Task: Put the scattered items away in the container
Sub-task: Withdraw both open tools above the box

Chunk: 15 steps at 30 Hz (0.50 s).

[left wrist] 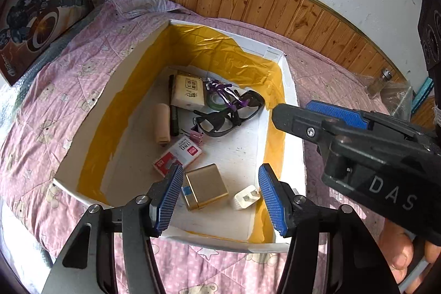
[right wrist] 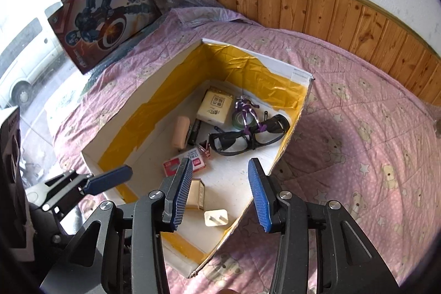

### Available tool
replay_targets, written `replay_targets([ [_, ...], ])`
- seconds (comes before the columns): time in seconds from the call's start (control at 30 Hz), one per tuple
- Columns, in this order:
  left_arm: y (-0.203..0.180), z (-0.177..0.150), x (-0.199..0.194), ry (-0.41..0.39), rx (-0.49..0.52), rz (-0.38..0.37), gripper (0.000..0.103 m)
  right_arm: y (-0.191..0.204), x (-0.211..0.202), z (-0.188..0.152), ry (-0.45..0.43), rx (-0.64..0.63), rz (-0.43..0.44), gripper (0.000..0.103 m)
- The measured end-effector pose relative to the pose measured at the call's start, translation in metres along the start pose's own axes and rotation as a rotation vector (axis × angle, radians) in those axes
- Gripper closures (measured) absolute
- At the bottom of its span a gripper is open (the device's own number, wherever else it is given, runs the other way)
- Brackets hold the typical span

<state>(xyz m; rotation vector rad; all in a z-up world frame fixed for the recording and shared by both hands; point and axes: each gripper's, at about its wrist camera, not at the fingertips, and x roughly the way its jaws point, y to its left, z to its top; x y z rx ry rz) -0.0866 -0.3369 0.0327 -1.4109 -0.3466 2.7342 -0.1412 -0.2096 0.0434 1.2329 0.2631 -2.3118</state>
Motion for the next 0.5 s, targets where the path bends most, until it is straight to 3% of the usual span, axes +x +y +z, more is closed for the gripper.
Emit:
replay_targets([
  [0.17,0.008,-0.006,-0.014,-0.017,0.003,0.031,0.043,0.012,-0.009,-0.012,0.036,-0.029,0.002,0.057],
  [0.5,0.019,-0.023,-0.042,-0.065,-0.012,0.047,0.043,0.041,-0.035,-0.018,-0.005,-0.087,-0.05,0.058],
])
